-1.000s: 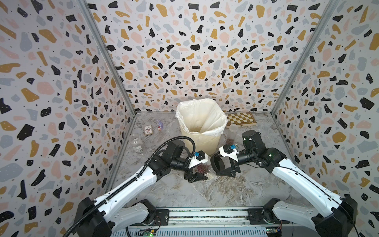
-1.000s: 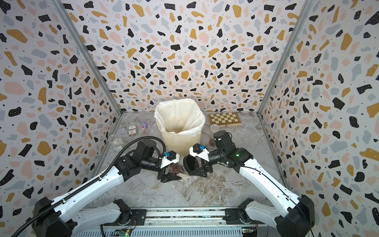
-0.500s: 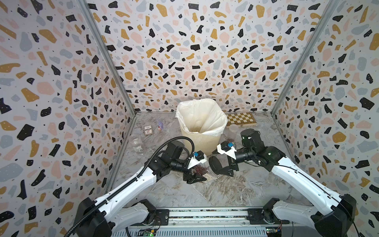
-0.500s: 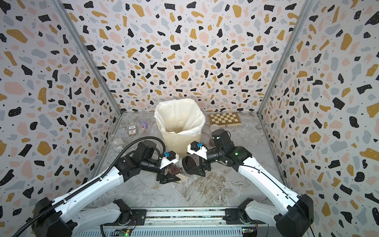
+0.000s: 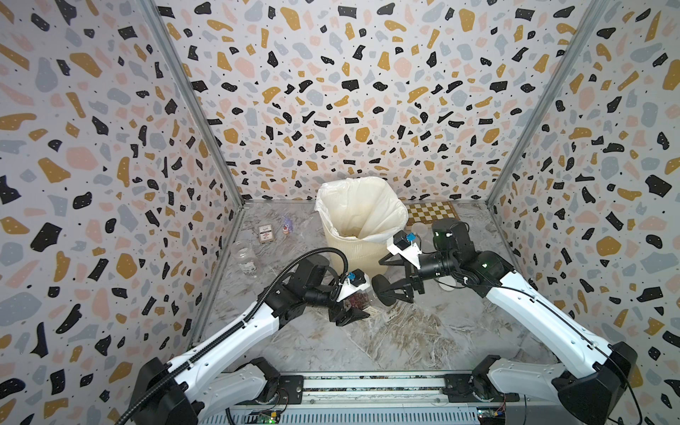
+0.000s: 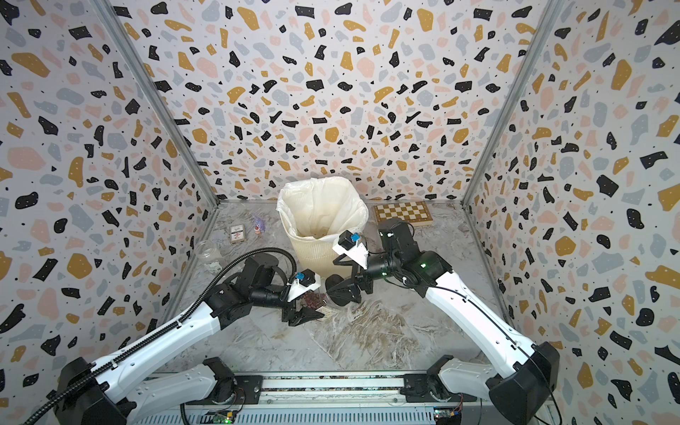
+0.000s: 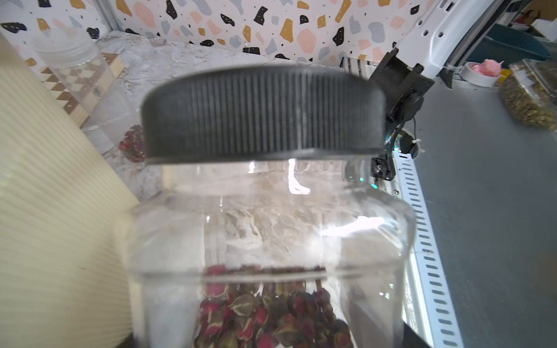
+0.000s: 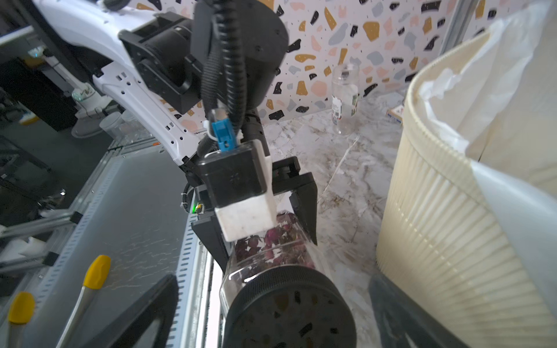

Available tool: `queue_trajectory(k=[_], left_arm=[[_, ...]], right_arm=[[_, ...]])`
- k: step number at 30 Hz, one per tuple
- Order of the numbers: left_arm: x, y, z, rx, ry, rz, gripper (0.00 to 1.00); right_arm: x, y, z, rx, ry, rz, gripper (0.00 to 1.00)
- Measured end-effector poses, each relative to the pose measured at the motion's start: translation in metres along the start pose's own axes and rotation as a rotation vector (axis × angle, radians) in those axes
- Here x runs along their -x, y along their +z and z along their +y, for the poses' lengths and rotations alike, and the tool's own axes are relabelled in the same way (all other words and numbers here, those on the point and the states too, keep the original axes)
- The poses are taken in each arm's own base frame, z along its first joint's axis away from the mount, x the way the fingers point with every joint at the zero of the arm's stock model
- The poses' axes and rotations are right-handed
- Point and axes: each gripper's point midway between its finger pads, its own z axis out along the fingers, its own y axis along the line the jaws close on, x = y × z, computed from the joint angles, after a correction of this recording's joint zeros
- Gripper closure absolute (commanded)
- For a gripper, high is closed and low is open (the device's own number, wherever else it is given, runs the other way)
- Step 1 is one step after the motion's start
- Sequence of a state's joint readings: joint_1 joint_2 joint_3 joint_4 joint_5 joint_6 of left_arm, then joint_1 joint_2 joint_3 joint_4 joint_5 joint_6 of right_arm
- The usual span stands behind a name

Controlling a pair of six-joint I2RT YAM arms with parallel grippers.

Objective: Empty the moldy dried flower tea in the jars
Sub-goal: Unscrew the lid from the jar.

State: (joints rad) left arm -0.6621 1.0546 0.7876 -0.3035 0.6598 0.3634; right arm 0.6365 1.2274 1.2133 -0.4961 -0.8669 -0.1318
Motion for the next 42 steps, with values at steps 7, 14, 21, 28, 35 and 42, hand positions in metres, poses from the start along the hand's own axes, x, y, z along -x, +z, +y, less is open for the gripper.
queue_trajectory(k=[7, 14, 21, 28, 35, 42], left_arm=[[0.000, -0.002, 0.012, 0.080, 0.021, 0.000, 0.37], [0.000, -0.004, 0.015, 0.102, 0.028, -0.002, 0.37], [-0.001, -0.006, 0.013, 0.104, 0.026, -0.005, 0.37], [-0.001, -0.006, 0.013, 0.104, 0.024, -0.006, 0.37], [-0.001, -0.006, 0.013, 0.104, 0.023, -0.005, 0.38], [-0.002, -0.006, 0.012, 0.097, 0.021, -0.005, 0.37]], right_arm=[[-0.030, 0.004, -0.034, -0.070, 0.402, 0.084, 0.01], [-0.035, 0.002, -0.032, -0.081, 0.504, 0.082, 0.01], [-0.034, 0.007, -0.028, -0.061, 0.525, 0.083, 0.01], [-0.039, 0.016, -0.028, -0.061, 0.532, 0.107, 0.01], [-0.040, 0.025, -0.025, -0.046, 0.527, 0.122, 0.02], [-0.045, 0.031, -0.025, -0.034, 0.512, 0.142, 0.20]])
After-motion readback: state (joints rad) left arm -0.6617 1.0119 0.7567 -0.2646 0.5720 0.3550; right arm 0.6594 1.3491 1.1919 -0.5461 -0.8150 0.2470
